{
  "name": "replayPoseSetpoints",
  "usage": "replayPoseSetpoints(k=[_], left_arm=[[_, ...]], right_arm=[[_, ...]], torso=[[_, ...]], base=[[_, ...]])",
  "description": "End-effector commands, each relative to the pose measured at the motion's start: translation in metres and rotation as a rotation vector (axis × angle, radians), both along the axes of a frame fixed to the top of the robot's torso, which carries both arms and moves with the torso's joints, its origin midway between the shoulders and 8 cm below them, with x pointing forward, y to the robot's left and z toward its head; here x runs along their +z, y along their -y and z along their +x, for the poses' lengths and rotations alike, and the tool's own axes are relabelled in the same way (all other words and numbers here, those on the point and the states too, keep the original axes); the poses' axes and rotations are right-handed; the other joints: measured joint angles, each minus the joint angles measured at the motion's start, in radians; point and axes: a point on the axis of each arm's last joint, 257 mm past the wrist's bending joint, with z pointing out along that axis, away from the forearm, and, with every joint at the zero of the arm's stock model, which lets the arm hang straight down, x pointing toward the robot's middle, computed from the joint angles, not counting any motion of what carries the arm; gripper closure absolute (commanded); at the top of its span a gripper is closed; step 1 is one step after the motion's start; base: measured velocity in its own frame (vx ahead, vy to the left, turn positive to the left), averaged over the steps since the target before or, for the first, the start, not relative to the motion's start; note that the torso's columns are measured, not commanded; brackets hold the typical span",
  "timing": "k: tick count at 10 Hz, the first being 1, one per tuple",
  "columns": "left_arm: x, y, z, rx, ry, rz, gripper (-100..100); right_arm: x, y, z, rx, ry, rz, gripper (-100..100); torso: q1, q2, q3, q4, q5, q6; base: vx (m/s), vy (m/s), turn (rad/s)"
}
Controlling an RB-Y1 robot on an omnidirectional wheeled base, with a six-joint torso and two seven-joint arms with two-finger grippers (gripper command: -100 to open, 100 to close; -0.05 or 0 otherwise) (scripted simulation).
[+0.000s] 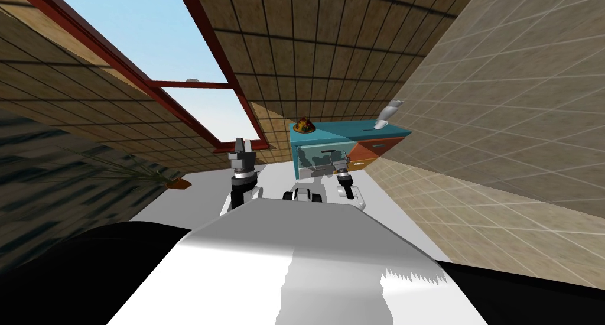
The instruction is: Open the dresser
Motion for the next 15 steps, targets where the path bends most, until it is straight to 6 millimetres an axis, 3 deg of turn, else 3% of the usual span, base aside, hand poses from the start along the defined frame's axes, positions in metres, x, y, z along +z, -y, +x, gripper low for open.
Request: replayPoseSetpoints(k=[1, 3, 4, 6, 9, 11, 12, 15], left_arm=[[0.000, 0.000, 0.000, 0.000, 0.000, 0.000, 0], [0.000, 0.000, 0.000, 0.000, 0.000, 0.000, 0], [0.000, 0.000, 0.000, 0.000, 0.000, 0.000, 0], [0.000, 0.000, 0.000, 0.000, 0.000, 0.000, 0], [0.000, 0.000, 0.000, 0.000, 0.000, 0.000, 0], [0.000, 0.000, 0.000, 0.000, 0.000, 0.000, 0], [0.000, 0.000, 0.000, 0.000, 0.000, 0.000, 0], [0.000, 0.000, 0.000, 0.000, 0.000, 0.000, 0]], right_arm=[[-0.018, 0.003, 0.006, -0.039, -0.021, -0.071, -100], [-0.020, 0.003, 0.006, -0.055, -0.016, -0.102, -100], [-0.036, 0.005, 0.012, -0.076, -0.042, -0.142, -100], [-0.036, 0.005, 0.012, -0.091, -0.035, -0.173, -100], [-0.067, 0.009, 0.023, -0.133, -0.080, -0.273, -100], [-0.068, 0.009, 0.022, -0.150, -0.073, -0.311, -100], [-0.084, 0.010, 0.027, -0.164, -0.098, -0.353, -100], [-0.098, 0.011, 0.030, -0.191, -0.111, -0.433, -100]], torso=[[0.000, 0.002, 0.001, 0.000, 0.000, 0.000], [0.001, 0.000, 0.000, 0.000, 0.000, 0.000], [0.000, 0.002, 0.001, 0.001, 0.000, 0.000], [0.000, 0.000, 0.000, 0.000, 0.000, 0.000], [0.000, 0.000, 0.000, 0.000, 0.000, 0.000], [0.000, 0.001, 0.000, 0.000, 0.000, 0.000], [0.000, 0.003, 0.002, 0.001, 0.000, 0.000], [0.001, 0.000, 0.000, 0.000, 0.000, 0.000]], base=[[0.054, 0.022, -0.011], [0.039, 0.016, -0.003], [0.048, 0.016, -0.014], [0.036, 0.015, -0.001], [0.056, 0.017, -0.010], [0.040, 0.014, 0.000], [0.042, 0.018, -0.011], [0.052, 0.024, -0.007]])
